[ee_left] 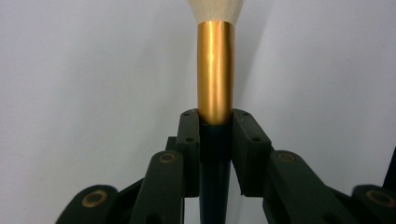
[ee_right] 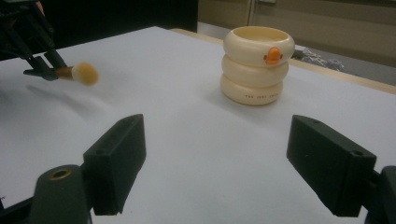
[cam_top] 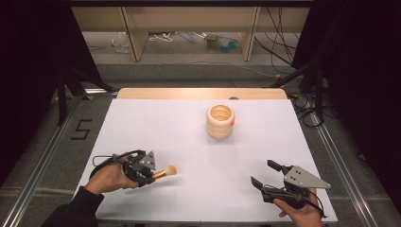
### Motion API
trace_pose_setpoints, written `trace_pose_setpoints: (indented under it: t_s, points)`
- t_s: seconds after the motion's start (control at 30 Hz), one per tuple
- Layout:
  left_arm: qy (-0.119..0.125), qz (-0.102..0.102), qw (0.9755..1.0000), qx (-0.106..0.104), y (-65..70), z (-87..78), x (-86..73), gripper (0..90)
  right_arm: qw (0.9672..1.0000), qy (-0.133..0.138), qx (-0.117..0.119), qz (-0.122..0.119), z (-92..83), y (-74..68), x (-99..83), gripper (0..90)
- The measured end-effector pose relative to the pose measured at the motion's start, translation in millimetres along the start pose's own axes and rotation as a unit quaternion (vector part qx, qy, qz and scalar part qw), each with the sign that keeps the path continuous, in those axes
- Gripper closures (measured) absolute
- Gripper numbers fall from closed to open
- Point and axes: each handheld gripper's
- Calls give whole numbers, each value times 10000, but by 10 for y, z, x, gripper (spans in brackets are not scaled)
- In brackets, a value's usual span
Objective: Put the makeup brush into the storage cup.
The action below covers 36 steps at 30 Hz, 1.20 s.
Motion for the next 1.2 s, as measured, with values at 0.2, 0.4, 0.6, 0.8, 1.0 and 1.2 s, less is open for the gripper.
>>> trace_pose_setpoints:
  t_s: [0.2,0.4,0.6,0.8,1.0,1.2]
  points:
    - [732,-364,9965,199,-58,-129,30,743,10000,26,-47,15,10,0,-5,205]
    - [1514,-665,9832,778,-140,-205,62,743,10000,16,-29,18,11,5,-5,205]
    - [2133,-960,9673,979,-258,-283,74,742,10000,19,-23,14,11,7,-5,204]
    - [2460,-1113,9575,1017,-335,-272,158,742,10000,8,-14,23,12,5,-5,204]
    - [2752,-1147,9494,985,-415,-277,283,742,9999,140,-1,-12,37,14,-12,204]
    - [3008,-1285,9398,991,-536,-273,393,742,10000,24,5,28,20,8,-8,204]
Point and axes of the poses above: each handheld gripper's, and its own axes: z roughly forward along the jaws, x roughly out of its top, y roughly to its right, and after that the axes turned 4 degrees about -x, right-handed
